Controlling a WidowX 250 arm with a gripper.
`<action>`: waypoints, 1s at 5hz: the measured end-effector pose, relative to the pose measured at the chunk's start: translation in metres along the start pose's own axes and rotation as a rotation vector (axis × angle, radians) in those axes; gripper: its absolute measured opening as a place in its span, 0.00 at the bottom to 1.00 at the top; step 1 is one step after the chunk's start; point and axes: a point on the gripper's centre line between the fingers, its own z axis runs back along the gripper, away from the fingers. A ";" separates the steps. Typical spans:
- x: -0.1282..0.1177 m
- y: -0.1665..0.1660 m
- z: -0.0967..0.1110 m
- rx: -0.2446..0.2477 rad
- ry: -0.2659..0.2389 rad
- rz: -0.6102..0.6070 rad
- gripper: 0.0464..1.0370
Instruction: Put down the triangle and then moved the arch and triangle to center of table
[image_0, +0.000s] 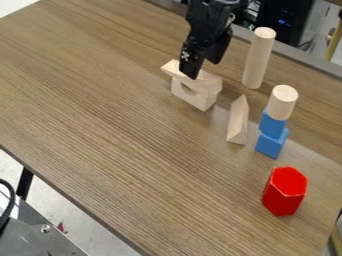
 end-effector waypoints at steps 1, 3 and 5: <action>0.001 -0.003 -0.002 0.008 -0.003 -0.005 0.96; -0.005 0.000 -0.012 0.058 0.023 -0.010 0.96; -0.006 0.006 -0.019 0.092 0.020 -0.020 0.96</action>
